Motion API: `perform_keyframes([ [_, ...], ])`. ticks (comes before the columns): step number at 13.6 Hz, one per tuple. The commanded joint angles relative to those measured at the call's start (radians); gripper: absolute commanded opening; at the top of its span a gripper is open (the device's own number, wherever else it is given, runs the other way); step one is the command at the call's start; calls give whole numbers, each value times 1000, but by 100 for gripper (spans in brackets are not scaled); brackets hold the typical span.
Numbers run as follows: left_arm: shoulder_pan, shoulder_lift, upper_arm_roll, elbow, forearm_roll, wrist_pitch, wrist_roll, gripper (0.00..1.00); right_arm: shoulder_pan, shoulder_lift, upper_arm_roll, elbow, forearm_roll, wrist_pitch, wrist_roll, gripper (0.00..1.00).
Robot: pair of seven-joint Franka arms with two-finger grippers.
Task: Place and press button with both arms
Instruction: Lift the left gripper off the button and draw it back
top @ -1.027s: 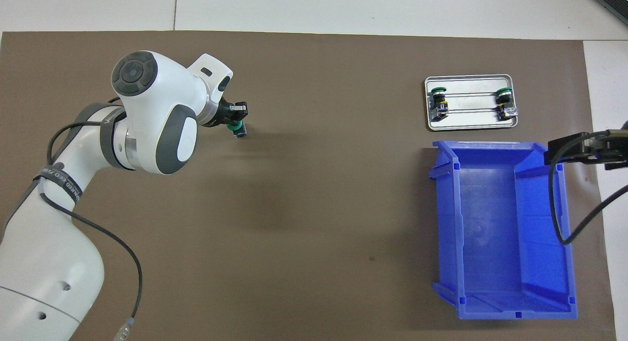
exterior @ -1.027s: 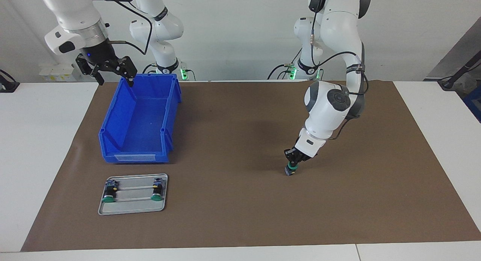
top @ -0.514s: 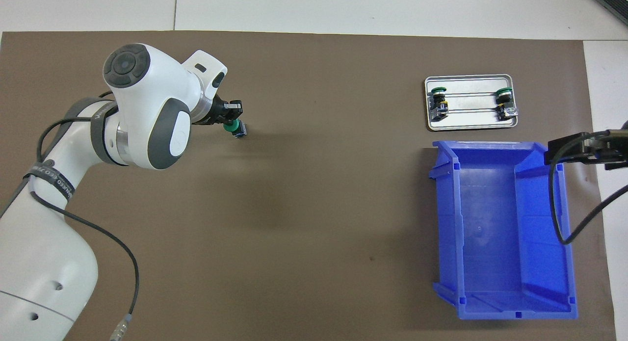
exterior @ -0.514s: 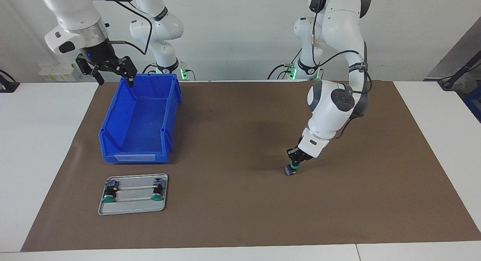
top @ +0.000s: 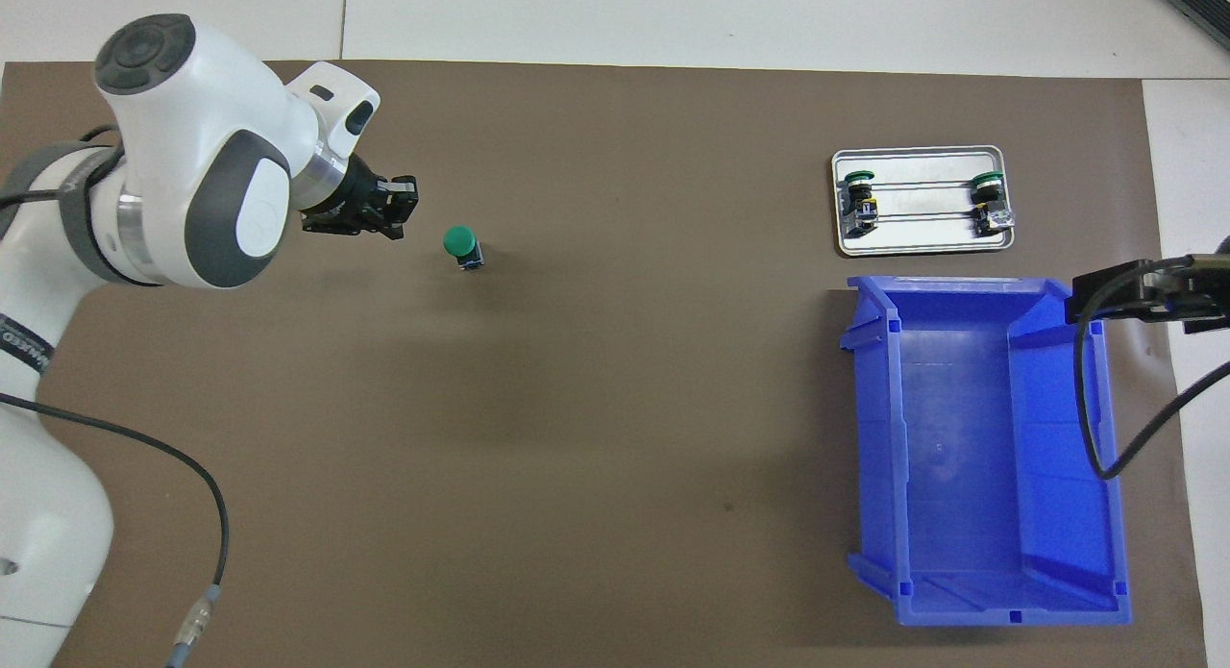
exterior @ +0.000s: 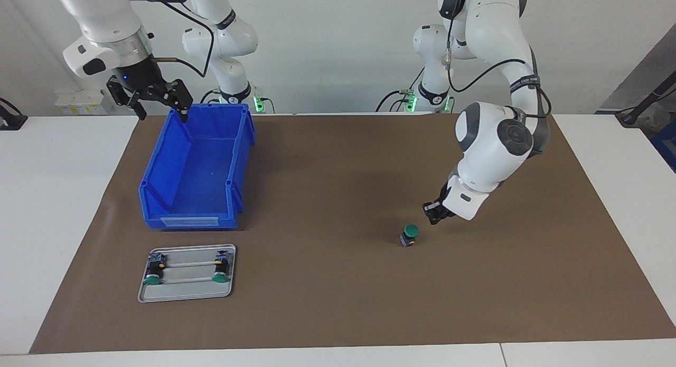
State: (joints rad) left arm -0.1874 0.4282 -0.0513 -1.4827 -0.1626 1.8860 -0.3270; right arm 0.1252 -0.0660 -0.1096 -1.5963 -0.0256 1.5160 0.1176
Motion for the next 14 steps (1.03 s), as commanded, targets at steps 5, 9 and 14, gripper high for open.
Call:
perform_keyframes([
  [5,152,-35,2,145,53,-341,190,0,-6,-9,-4,-10,10,-8,-4,100],
  [9,180,-159,-1,137,118,-438,256,0,-6,-9,-4,-10,12,-8,-4,100],
  [14,181,-383,-2,-143,117,-386,255,26,-6,-9,-4,-10,12,-8,-6,100],
])
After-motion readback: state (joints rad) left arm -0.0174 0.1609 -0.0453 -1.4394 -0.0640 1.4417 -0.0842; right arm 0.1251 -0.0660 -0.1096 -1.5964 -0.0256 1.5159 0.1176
